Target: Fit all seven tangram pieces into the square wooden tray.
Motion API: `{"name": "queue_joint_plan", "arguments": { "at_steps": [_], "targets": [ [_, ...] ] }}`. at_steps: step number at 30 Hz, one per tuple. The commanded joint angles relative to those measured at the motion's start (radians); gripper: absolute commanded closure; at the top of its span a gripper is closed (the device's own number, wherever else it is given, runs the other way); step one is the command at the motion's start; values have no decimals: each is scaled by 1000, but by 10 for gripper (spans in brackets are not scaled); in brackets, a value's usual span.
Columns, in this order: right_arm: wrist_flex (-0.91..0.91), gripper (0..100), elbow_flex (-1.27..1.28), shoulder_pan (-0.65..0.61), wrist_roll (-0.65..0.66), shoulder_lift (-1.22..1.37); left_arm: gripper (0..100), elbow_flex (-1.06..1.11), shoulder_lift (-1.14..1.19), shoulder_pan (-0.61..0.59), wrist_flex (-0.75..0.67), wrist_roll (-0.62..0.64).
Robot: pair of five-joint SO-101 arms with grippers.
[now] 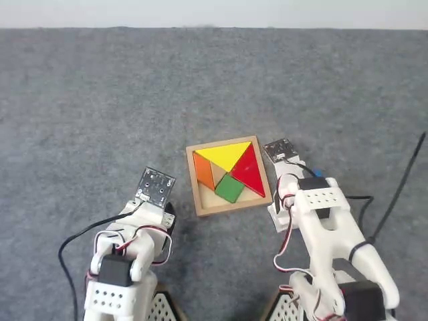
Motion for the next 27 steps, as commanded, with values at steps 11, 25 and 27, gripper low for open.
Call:
{"name": "queue_joint_plan", "arguments": {
  "at_steps": [11,25,27],
  "targets": [
    [7,787,-64,1,21,157,912,-7,2,2,-3,6],
    [56,913,-164,-10,21,148,912,-7,2,2,-3,6],
    [88,913,-207,-10,21,148,912,-7,2,2,-3,6]
  ]
}}
